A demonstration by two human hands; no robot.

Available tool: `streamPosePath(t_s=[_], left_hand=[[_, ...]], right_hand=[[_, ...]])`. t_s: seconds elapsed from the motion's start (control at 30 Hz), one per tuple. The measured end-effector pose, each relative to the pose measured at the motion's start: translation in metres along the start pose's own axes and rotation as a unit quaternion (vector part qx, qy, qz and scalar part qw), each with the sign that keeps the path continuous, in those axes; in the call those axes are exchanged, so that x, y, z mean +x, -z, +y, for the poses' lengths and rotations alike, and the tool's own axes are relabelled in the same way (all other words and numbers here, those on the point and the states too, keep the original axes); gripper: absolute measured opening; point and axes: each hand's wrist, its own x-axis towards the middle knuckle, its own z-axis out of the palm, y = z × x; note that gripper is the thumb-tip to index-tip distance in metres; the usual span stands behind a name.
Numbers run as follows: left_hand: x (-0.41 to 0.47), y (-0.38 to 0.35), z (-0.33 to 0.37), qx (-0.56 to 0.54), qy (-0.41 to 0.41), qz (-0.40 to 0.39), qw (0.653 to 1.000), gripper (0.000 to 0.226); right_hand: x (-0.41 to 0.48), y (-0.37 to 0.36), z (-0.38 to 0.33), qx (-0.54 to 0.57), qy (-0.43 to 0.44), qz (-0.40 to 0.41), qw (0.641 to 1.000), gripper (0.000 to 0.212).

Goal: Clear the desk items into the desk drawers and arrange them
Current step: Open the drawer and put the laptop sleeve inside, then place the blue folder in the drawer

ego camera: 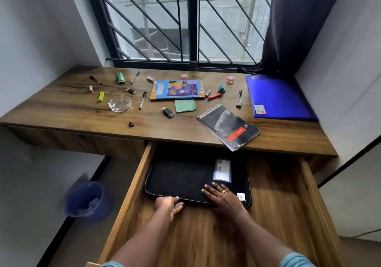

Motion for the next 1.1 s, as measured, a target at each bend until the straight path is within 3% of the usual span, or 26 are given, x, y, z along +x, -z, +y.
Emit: streamPosePath(t_s=[0.1, 0.2, 0.33, 0.4, 0.53, 0.63, 0.8, 0.97, 1.1], left_hand=[[-0.002, 0.003, -0.002, -0.040, -0.011, 0.008, 0.999, 0.012], [-0.001, 0.009, -0.012, -0.006, -0.022, 0.043, 0.999, 0.016], [-0.007, 0.017, -0.033, 0.111, -0.079, 0.080, 0.987, 0.020], [-0.012, 0.024, -0.044, 0.177, -0.114, 0.074, 0.975, 0.025], [-0.025, 0.038, -0.063, 0.380, -0.225, 0.040, 0.896, 0.032], [-0.037, 0.039, -0.069, 0.446, -0.296, 0.003, 0.845, 0.034], [-0.052, 0.041, -0.079, 0.535, -0.331, -0.026, 0.777, 0.040], [-0.054, 0.047, -0.086, 0.553, -0.374, -0.039, 0.744, 0.039], [-0.060, 0.040, -0.072, 0.558, -0.373, -0.036, 0.740, 0.041]], right_hand=[[0.000, 0.001, -0.002, 0.003, 0.001, 0.010, 1.000, 0.074], [-0.005, 0.001, -0.007, -0.025, 0.013, 0.026, 0.999, 0.060], [-0.009, -0.015, -0.016, 0.016, -0.028, 0.047, 0.998, 0.091], [-0.012, -0.020, -0.025, 0.058, -0.064, 0.049, 0.995, 0.096], [-0.018, -0.036, -0.042, 0.032, -0.058, 0.040, 0.997, 0.095], [-0.027, -0.052, -0.060, 0.002, -0.026, 0.102, 0.994, 0.095], [-0.044, -0.071, -0.088, -0.020, -0.013, 0.137, 0.990, 0.094], [-0.058, -0.055, -0.083, 0.035, -0.041, 0.148, 0.988, 0.093], [-0.073, -0.030, -0.059, 0.028, -0.066, 0.182, 0.981, 0.078]])
